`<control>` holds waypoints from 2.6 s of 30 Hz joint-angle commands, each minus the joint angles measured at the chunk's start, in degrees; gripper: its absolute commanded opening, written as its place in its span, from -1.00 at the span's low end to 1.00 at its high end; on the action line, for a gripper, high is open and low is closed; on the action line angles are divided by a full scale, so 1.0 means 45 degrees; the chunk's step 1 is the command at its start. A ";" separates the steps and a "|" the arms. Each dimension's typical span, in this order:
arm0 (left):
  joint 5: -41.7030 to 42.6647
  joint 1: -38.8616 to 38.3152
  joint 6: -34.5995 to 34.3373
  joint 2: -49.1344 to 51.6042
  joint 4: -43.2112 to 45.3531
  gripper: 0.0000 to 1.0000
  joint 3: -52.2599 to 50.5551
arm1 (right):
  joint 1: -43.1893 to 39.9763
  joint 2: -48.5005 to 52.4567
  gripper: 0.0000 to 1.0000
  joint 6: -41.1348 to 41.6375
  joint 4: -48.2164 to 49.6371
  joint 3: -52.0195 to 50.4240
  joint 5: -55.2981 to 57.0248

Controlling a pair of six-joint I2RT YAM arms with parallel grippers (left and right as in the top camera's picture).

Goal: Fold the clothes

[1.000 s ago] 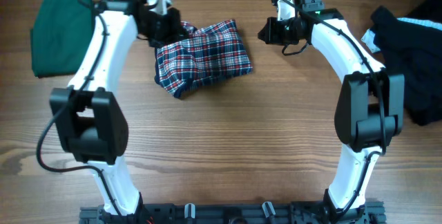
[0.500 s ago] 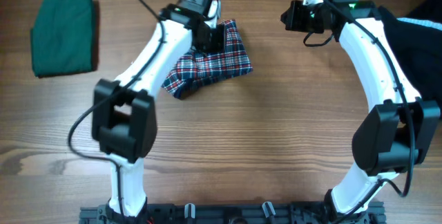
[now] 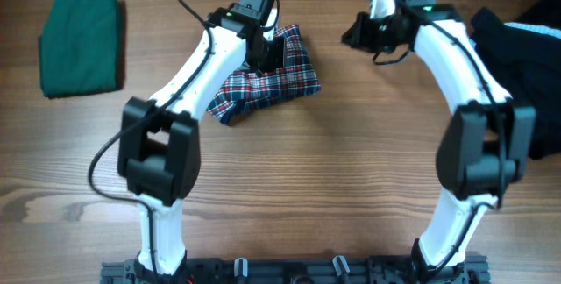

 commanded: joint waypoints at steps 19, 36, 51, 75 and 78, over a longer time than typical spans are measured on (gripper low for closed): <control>-0.0369 0.0199 0.0029 -0.2137 0.0083 -0.92 0.0039 | 0.1127 0.1948 -0.91 0.1277 0.0743 0.0005 -0.0039; -0.0520 0.0695 0.0029 -0.2137 0.0073 -0.92 0.0039 | 0.2390 0.2453 -0.91 0.0627 -0.2200 0.0005 -0.0185; -0.1899 0.5226 -0.1117 -0.2195 0.0073 -0.92 0.0039 | 0.4507 0.2074 -0.91 0.1530 -0.2443 0.0005 -0.0821; -0.0102 0.8223 -0.1370 -0.2200 0.0427 -0.92 0.0039 | 0.7529 0.1005 -0.91 0.3798 0.1831 0.0078 -0.1370; 0.0874 0.8422 -0.1355 -0.2200 0.0248 -0.92 0.0039 | 0.6645 0.0398 -0.91 0.3614 0.2574 0.0155 -0.1248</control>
